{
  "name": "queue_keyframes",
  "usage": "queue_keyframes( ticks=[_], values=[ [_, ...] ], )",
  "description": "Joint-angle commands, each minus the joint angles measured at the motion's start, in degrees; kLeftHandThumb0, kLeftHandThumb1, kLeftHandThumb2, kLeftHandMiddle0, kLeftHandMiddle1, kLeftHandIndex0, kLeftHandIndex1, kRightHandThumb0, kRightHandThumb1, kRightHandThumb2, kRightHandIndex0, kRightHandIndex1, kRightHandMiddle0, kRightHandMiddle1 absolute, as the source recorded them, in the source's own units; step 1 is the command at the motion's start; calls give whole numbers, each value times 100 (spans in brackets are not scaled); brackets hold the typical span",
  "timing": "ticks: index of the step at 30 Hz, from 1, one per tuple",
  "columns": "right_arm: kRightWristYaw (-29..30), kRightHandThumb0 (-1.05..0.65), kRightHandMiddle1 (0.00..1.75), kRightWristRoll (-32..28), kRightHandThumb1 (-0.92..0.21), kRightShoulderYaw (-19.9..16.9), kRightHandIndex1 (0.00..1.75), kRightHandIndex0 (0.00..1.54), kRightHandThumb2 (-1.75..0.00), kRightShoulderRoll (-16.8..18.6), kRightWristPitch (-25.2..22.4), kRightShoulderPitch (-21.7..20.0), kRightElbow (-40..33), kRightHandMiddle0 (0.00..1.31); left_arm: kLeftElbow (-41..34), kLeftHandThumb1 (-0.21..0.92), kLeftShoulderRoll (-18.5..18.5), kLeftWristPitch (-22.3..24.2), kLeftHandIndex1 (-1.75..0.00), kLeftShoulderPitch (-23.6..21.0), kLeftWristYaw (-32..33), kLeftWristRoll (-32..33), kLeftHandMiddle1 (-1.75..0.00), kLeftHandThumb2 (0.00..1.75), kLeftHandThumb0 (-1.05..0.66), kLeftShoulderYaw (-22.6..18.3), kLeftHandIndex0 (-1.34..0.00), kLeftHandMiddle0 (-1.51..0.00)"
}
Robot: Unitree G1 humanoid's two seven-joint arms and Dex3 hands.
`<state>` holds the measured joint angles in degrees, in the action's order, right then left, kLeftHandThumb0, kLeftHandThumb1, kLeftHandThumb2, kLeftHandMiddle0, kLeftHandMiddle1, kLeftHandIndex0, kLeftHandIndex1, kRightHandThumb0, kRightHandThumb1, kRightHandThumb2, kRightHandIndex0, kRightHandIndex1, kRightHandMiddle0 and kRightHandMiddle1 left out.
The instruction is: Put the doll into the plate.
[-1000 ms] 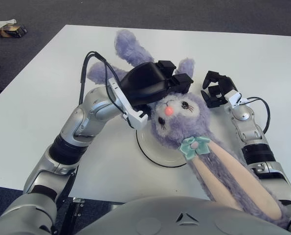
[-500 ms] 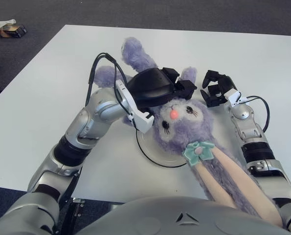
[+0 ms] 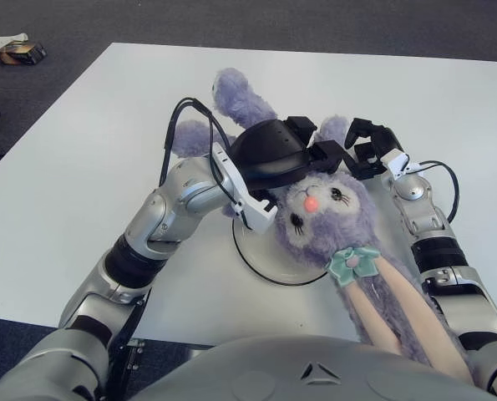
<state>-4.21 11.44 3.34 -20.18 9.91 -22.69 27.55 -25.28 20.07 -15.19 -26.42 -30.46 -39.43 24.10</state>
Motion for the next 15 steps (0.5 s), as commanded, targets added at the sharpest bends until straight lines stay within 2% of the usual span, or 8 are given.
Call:
queue_keyframes(
  ticks=[1, 3, 5, 9, 11, 15],
  values=[
    [-93, -50, 175, 152, -28, 155, 175, 113, -136, 14, -255, 364, 445, 64, 11, 37, -31, 39, -175, 10, -29, -30, -175, 126, -1, 57, -45, -46],
    [-154, -50, 175, 82, -28, 138, 175, 115, -136, 32, -213, 362, 469, 64, 9, 53, -38, 52, -175, 20, -35, -13, -175, 105, -19, 63, -39, -71],
    [-294, -50, 175, -73, -28, 90, 175, 117, -136, 58, -162, 365, 488, 64, 0, 63, -59, 74, -175, 38, -26, -8, -175, 91, -31, 82, -35, -86],
    [-514, -50, 175, -302, -28, 26, 175, 120, -135, 72, -80, 362, 523, 64, -9, 70, -97, 86, -175, 68, 7, -4, -175, 82, -37, 115, -32, -86],
    [-618, -50, 175, -360, -27, 20, 175, 123, -137, 51, -2, 350, 553, 65, 12, 83, -136, 44, -175, 114, 83, -3, -175, 83, -63, 145, -26, -78],
    [-593, -51, 175, -226, -25, 107, 175, 126, -140, -41, 200, 316, 637, 67, 67, 90, -226, 19, -175, 198, 175, 16, -175, 86, -79, 178, -19, -65]
  ],
)
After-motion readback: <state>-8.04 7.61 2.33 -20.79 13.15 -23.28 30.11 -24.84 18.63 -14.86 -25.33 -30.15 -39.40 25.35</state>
